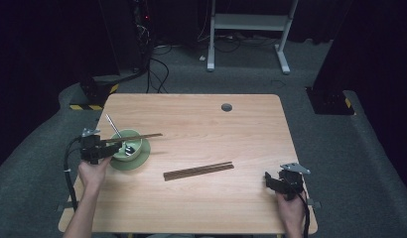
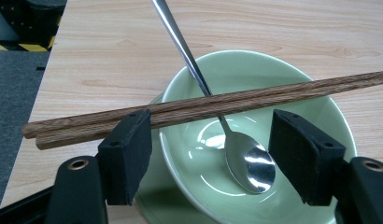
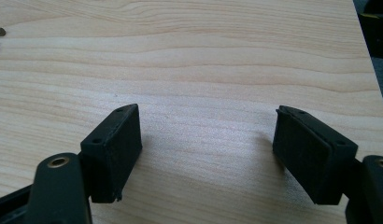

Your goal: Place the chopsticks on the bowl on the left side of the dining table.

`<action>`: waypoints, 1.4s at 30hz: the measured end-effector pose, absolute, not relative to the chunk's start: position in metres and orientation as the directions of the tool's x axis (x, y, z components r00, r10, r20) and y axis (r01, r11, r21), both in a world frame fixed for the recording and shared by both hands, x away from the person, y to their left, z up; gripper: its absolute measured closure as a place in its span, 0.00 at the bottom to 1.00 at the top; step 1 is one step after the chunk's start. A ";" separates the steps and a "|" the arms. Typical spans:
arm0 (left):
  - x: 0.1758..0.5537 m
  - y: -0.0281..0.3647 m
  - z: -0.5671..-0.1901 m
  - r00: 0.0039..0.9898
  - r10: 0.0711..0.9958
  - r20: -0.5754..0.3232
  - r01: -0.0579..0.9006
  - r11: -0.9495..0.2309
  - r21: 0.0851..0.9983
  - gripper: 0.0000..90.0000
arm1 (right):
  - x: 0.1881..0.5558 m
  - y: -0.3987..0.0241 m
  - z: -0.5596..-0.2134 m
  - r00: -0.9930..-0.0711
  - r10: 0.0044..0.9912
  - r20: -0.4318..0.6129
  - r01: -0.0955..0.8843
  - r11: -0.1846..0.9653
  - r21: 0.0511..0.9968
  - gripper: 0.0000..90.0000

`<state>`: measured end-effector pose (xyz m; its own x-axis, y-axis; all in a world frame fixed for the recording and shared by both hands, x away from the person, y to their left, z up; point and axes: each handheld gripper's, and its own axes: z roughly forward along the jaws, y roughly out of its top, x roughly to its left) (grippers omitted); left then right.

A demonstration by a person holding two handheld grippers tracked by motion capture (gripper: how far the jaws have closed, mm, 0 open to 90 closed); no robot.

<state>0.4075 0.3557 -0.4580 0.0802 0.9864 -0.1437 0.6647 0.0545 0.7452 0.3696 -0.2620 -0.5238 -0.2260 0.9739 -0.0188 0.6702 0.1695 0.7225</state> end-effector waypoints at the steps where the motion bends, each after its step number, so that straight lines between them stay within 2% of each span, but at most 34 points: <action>1: 0.408 0.356 -0.458 0.081 0.986 -0.145 0.666 0.055 0.744 0.34 | 0.370 -0.262 -0.524 -0.226 0.974 -0.019 0.670 0.170 0.722 0.26; 42: 0.422 0.352 -0.458 0.087 0.988 -0.127 0.676 0.036 0.736 0.34 | 0.370 -0.262 -0.524 -0.226 0.974 -0.019 0.670 0.170 0.722 0.26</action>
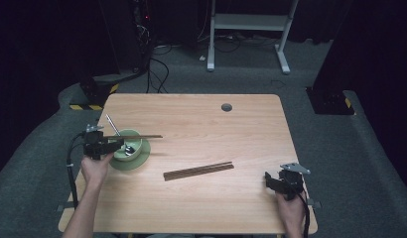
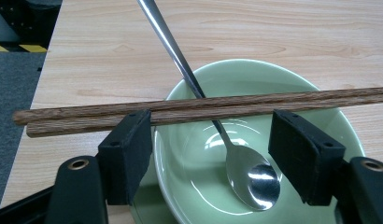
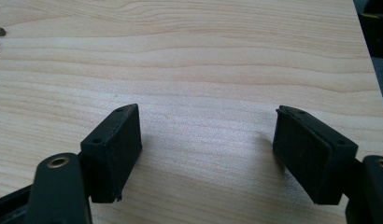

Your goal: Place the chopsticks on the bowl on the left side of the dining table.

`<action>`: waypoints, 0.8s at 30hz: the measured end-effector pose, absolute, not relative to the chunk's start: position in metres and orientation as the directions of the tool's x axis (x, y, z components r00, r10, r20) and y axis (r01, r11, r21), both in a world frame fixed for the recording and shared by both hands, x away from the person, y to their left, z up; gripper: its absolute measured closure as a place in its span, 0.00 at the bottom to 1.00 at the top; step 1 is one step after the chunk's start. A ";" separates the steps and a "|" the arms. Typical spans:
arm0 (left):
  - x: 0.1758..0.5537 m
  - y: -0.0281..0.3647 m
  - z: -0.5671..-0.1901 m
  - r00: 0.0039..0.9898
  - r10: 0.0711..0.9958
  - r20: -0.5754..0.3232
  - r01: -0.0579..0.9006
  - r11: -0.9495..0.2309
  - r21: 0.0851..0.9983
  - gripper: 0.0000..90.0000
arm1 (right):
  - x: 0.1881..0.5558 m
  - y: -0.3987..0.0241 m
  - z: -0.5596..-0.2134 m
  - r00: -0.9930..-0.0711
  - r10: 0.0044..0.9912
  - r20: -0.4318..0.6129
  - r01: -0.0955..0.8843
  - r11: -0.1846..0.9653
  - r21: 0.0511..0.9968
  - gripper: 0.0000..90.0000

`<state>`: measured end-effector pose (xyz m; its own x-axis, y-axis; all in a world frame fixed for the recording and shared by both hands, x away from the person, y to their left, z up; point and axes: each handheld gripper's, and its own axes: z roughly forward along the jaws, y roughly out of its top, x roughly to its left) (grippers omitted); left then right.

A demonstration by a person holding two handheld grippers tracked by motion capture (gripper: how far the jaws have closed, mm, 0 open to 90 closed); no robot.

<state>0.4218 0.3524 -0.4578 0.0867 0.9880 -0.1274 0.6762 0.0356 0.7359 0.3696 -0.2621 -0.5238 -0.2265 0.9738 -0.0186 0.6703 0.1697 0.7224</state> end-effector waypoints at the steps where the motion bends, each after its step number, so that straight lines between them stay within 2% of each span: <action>1: 0.422 0.352 -0.458 0.087 0.988 -0.126 0.675 0.035 0.737 0.34 | 0.370 -0.262 -0.524 -0.226 0.974 -0.019 0.670 0.170 0.722 0.26; 24: 0.411 0.349 -0.449 0.122 0.985 -0.124 0.644 0.017 0.765 0.34 | 0.370 -0.262 -0.524 -0.226 0.974 -0.019 0.670 0.170 0.722 0.26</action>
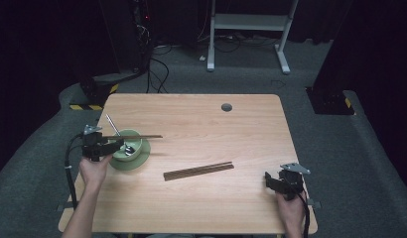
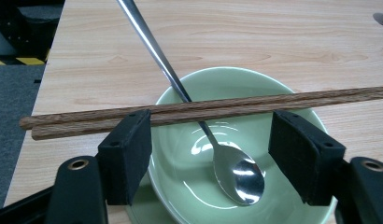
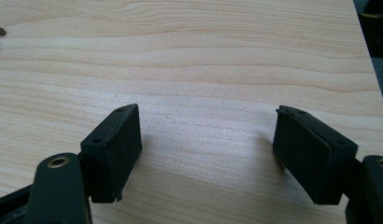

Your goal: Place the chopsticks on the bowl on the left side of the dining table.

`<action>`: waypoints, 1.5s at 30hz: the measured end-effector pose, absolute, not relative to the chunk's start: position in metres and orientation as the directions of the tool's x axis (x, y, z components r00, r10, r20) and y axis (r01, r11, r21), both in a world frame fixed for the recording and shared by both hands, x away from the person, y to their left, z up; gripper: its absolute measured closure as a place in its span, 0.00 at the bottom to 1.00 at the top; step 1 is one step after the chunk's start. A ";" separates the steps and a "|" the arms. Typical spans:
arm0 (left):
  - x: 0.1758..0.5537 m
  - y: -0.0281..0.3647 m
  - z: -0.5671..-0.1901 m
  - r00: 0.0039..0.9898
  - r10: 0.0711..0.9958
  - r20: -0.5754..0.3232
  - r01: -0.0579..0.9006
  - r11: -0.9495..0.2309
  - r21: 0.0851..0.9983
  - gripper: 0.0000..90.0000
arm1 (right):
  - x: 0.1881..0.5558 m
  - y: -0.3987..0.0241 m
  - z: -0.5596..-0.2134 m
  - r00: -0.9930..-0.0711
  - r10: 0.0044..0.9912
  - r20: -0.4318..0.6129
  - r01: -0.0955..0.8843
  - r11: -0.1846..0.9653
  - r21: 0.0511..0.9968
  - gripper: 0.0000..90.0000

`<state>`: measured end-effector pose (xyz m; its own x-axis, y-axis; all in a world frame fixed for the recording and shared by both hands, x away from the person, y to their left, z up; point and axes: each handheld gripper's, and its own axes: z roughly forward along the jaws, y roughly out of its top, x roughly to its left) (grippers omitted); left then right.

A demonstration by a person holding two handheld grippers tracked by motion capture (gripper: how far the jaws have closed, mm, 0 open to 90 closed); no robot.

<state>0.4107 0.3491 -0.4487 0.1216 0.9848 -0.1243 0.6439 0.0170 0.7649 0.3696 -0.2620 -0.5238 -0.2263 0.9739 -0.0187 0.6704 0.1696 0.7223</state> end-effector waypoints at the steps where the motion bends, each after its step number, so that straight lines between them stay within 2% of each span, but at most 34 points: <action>1: 0.411 0.349 -0.448 0.121 0.985 -0.124 0.642 0.017 0.766 0.34 | 0.370 -0.262 -0.524 -0.226 0.974 -0.019 0.670 0.170 0.722 0.26; 9: 0.409 0.345 -0.445 0.139 0.978 -0.155 0.646 0.029 0.762 0.34 | 0.370 -0.262 -0.524 -0.226 0.974 -0.019 0.670 0.169 0.722 0.26; 21: 0.406 0.337 -0.438 0.181 0.973 -0.142 0.625 -0.002 0.780 0.33 | 0.370 -0.262 -0.524 -0.226 0.974 -0.019 0.670 0.170 0.722 0.26; 29: 0.406 0.338 -0.437 0.189 0.964 -0.187 0.632 0.027 0.775 0.31 | 0.370 -0.262 -0.524 -0.226 0.974 -0.019 0.670 0.170 0.722 0.26; 45: 0.405 0.325 -0.433 0.267 0.948 -0.173 0.615 -0.030 0.788 0.27 | 0.370 -0.262 -0.524 -0.226 0.974 -0.019 0.670 0.170 0.722 0.26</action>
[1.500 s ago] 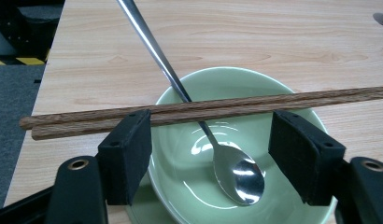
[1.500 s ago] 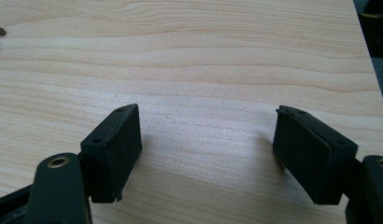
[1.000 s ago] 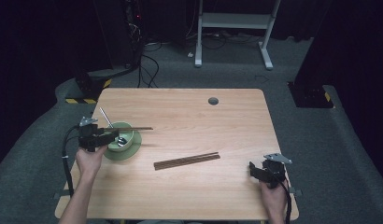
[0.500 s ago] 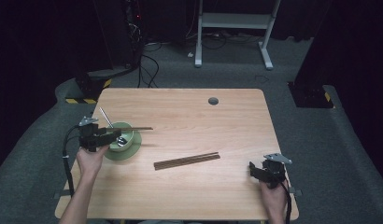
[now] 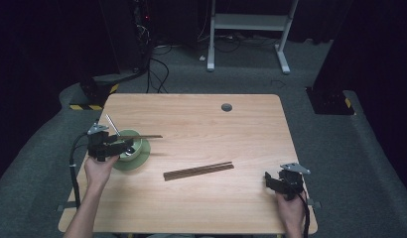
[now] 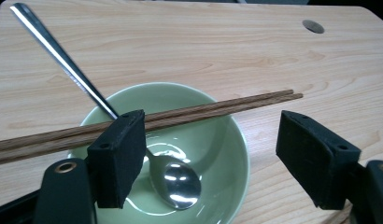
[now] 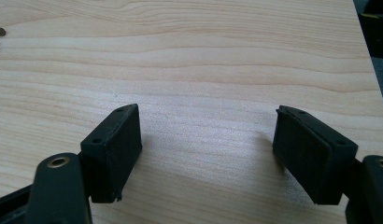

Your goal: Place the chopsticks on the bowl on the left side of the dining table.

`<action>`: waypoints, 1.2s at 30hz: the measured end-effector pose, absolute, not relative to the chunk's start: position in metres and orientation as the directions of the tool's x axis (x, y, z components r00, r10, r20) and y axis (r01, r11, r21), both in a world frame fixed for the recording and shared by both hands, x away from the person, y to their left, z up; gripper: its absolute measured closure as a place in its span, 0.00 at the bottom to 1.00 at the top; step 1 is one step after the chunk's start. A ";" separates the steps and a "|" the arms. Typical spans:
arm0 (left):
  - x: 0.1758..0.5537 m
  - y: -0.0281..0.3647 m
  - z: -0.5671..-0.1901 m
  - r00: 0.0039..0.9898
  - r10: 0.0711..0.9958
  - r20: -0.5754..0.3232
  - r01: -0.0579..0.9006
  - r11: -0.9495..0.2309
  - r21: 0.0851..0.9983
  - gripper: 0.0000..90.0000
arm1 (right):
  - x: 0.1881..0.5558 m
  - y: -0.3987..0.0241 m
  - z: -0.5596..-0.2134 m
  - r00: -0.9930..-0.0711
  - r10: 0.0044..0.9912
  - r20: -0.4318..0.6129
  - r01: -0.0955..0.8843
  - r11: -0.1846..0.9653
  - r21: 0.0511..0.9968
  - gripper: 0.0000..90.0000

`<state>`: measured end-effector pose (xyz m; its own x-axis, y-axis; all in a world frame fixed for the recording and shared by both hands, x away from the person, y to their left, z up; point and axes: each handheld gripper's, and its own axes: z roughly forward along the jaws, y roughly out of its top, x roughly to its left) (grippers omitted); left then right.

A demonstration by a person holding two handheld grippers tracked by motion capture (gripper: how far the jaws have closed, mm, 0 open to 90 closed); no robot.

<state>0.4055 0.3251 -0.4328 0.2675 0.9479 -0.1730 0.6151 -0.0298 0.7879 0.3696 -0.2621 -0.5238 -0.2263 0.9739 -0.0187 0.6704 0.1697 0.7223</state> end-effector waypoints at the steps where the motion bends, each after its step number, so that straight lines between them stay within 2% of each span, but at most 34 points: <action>1: 0.406 0.324 -0.432 0.271 0.948 -0.168 0.615 -0.036 0.787 0.28 | 0.370 -0.262 -0.524 -0.226 0.974 -0.019 0.670 0.170 0.722 0.26; 16: 0.407 0.312 -0.425 0.319 0.923 -0.217 0.611 -0.025 0.792 0.27 | 0.370 -0.262 -0.524 -0.226 0.974 -0.019 0.670 0.170 0.722 0.26; 36: 0.399 0.290 -0.421 0.374 0.907 -0.194 0.580 -0.065 0.812 0.26 | 0.370 -0.262 -0.524 -0.226 0.974 -0.019 0.670 0.169 0.722 0.26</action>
<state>0.3988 0.2905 -0.4207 0.3736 0.9070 -0.1943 0.5798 -0.0649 0.8121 0.3696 -0.2620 -0.5238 -0.2261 0.9739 -0.0187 0.6703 0.1695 0.7224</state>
